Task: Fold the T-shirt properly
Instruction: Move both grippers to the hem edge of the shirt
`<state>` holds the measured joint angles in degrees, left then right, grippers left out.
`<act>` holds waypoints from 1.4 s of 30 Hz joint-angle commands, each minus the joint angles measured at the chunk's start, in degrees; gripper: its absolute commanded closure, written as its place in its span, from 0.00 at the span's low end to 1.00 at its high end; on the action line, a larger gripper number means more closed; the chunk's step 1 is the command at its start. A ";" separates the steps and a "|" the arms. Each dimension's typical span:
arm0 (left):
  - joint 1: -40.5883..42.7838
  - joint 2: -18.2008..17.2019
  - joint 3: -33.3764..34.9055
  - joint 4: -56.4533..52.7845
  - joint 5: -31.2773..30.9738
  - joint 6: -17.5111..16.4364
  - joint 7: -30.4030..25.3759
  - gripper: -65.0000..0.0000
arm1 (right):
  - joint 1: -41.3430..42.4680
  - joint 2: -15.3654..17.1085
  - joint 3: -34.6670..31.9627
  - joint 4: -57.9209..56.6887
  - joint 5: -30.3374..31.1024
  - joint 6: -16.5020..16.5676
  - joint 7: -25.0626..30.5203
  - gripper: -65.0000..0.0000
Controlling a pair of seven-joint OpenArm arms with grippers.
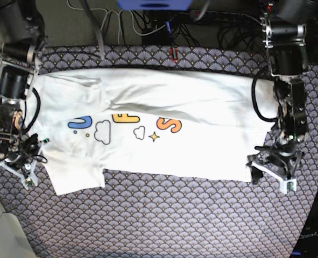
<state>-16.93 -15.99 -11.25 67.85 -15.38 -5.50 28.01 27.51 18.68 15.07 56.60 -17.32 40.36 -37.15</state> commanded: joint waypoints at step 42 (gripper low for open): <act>-12.39 1.35 5.40 -26.93 2.32 0.79 -19.53 0.21 | 2.34 2.55 0.36 -14.09 0.57 -0.36 11.52 1.00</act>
<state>-27.55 -14.11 -5.78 40.03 -12.82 -4.75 9.54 28.84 20.45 15.35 41.89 -16.27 40.23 -25.26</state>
